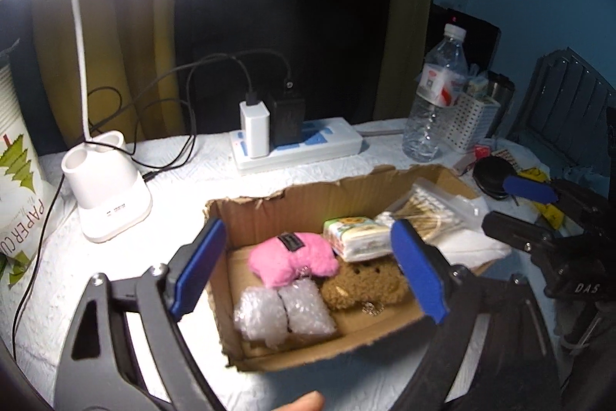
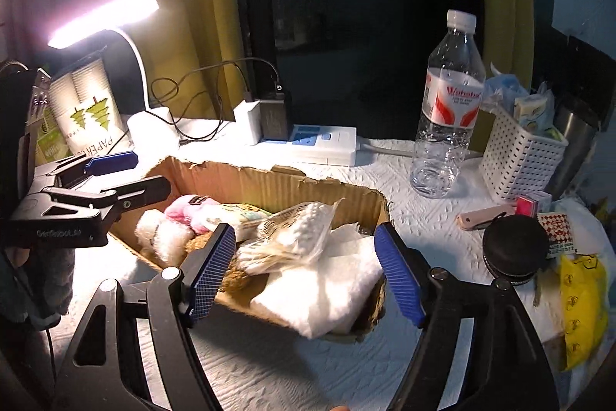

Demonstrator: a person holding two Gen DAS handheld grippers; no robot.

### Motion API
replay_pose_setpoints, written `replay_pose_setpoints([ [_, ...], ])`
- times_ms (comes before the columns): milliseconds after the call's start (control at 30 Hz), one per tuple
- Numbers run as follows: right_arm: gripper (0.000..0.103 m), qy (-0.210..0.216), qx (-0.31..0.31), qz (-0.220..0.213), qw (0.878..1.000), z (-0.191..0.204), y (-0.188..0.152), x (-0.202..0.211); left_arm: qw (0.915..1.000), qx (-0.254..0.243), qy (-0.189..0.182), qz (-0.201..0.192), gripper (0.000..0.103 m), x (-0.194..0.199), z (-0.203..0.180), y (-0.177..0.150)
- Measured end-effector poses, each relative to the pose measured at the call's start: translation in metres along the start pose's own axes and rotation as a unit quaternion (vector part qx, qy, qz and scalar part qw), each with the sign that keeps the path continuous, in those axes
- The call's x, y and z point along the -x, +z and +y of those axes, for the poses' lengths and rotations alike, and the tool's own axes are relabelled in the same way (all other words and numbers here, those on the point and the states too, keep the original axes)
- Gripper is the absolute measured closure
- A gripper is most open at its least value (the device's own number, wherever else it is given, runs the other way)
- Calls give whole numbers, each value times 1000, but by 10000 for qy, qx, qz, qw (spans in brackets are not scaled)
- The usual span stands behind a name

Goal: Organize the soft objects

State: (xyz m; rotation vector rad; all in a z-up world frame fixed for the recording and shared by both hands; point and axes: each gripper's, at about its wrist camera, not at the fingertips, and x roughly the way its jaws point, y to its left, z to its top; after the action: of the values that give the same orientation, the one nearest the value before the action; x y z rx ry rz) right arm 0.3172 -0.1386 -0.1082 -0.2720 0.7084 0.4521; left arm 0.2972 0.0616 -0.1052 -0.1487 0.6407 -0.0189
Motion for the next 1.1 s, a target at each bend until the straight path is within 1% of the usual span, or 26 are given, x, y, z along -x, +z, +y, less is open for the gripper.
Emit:
replay_pose_setpoints([
  [233, 25, -32, -4, -137, 9999, 15, -3, 28, 9998, -22, -46, -204, 14, 42, -7, -7],
  [500, 25, 2, 10, -221, 9998, 33, -13, 55, 9995, -9, -80, -310, 14, 77, -10, -23],
  [800, 25, -39, 61, -406, 9991, 50, -21, 91, 9978, -84, -81, -652, 14, 126, -19, -32],
  [1100, 25, -121, 105, -608, 9980, 64, -27, 126, 9962, -110, -199, -837, 14, 162, -26, -40],
])
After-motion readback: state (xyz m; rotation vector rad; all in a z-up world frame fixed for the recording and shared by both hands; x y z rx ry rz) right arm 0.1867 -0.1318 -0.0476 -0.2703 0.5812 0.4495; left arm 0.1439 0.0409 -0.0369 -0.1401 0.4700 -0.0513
